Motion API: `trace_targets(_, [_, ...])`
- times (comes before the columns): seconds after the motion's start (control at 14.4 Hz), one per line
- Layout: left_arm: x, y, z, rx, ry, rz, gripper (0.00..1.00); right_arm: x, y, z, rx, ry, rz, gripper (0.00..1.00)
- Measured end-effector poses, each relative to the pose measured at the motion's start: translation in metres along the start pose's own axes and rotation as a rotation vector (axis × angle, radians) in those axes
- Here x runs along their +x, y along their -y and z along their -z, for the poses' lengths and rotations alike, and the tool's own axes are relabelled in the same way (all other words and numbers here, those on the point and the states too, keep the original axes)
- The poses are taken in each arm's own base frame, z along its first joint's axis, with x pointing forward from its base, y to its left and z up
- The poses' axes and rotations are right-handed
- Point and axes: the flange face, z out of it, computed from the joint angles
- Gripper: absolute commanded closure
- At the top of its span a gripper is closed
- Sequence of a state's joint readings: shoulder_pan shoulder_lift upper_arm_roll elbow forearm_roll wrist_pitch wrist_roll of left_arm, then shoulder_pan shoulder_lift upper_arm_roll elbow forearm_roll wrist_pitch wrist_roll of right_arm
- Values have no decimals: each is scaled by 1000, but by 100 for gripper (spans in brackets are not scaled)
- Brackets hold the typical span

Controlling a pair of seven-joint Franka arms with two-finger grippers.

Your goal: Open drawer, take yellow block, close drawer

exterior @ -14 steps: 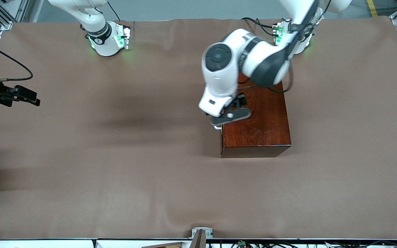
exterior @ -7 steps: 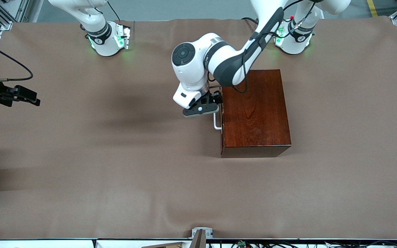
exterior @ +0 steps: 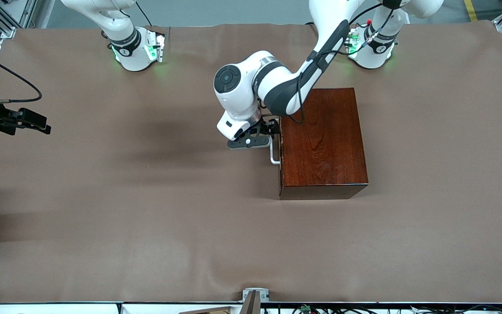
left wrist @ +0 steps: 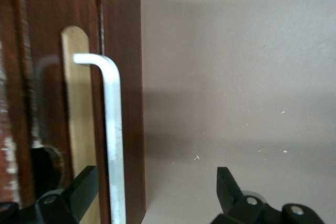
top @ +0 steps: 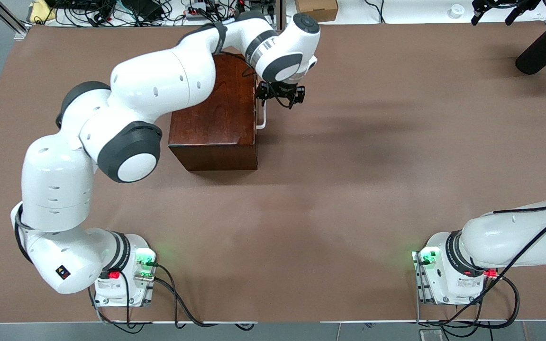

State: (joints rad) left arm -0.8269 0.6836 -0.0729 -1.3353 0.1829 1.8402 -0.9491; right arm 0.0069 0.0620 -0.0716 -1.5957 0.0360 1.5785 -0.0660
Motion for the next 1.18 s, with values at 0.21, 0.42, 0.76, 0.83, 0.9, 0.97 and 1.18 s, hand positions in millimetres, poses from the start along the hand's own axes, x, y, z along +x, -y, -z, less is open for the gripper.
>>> trace_targets(0.21, [-2,-4,-14,16,13,-6,0,0,0,0,0,0,0,0])
trace_targets(0.42, [-2,-5,-24,30,25,-7,0,0,0,0,0,0,0,0])
trace_targets(0.76, [-1,-7,-31,32,27,3,0,0,0,0,0,0,0,0])
trace_targets(0.83, [0,-7,-30,25,22,12,0,0,0,0,0,1,0,0])
trace_targets(0.9, [1,-8,-29,15,14,20,0,0,0,0,0,1,0,0])
trace_targets(0.97, [1,-9,-28,6,8,28,0,0,0,0,0,1,0,0])
trace_targets(1.18, [2,-13,-26,-20,-9,65,0,0,0,0,0,2,0,0])
